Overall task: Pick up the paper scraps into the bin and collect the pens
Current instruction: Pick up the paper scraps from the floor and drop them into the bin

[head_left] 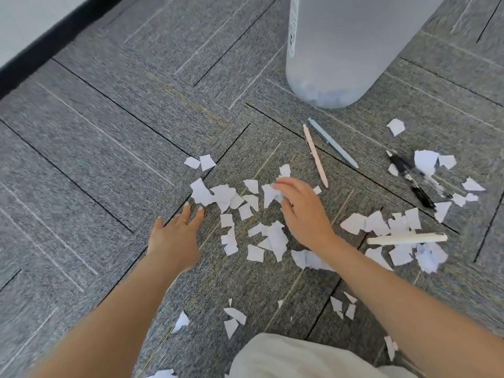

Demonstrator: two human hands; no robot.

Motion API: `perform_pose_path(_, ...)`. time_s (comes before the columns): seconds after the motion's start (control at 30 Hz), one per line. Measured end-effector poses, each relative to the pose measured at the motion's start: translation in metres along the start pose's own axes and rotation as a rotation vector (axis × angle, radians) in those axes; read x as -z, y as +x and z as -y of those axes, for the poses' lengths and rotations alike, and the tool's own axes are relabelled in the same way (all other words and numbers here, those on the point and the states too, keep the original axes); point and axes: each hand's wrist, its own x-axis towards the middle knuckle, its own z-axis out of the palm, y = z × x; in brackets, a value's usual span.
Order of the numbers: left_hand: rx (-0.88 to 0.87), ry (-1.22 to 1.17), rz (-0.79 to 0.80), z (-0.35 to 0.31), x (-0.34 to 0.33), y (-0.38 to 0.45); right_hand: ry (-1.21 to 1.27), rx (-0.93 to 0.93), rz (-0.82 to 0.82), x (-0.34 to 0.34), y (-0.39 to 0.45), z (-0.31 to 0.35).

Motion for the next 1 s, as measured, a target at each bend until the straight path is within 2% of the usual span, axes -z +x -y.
perform_pose_path(0.1, -0.005, -0.017, -0.009, 0.001, 0.000, -0.001, -0.070, -0.072, -0.032, -0.009, 0.043, -0.002)
perform_pose_path(0.17, -0.014, -0.042, -0.034, 0.001, 0.005, 0.000, -0.135, -0.079, 0.001, -0.013, 0.036, -0.008)
perform_pose_path(0.27, 0.006, -0.271, -0.188, 0.011, 0.013, 0.008, -0.161, 0.014, 0.063, -0.012, -0.008, -0.014)
perform_pose_path(0.33, 0.045, -0.462, -0.363, 0.022, 0.021, 0.023, -0.111, 0.041, 0.094, -0.004, -0.026, -0.018)
perform_pose_path(0.4, 0.078, -0.581, -0.502, 0.025, 0.030, 0.043, -0.046, 0.020, 0.028, 0.004, -0.022, -0.024)
perform_pose_path(0.47, 0.084, -0.654, -0.507, 0.019, 0.043, 0.064, -0.019, -0.041, -0.086, 0.005, -0.012, -0.030)
perform_pose_path(0.6, 0.010, -0.665, -0.321, -0.005, 0.056, 0.099, -0.186, -0.153, -0.129, -0.015, -0.011, -0.035)
perform_pose_path(0.67, -0.019, -0.684, -0.311, -0.015, 0.052, 0.103, -0.186, -0.174, -0.142, -0.017, -0.009, -0.035)
perform_pose_path(0.77, -0.153, -0.587, -0.430, -0.029, 0.025, 0.082, -0.188, -0.186, -0.144, -0.015, -0.008, -0.035)
perform_pose_path(0.9, -0.360, -0.474, -0.434, -0.047, -0.013, 0.045, -0.202, -0.181, -0.131, -0.015, -0.007, -0.034)
perform_pose_path(0.97, -0.389, -0.468, -0.552, -0.049, -0.017, 0.048, -0.209, -0.181, -0.138, -0.015, -0.006, -0.035)
perform_pose_path(1.0, -0.326, -0.495, -0.656, -0.047, -0.011, 0.056, -0.209, -0.181, -0.143, -0.015, -0.006, -0.035)
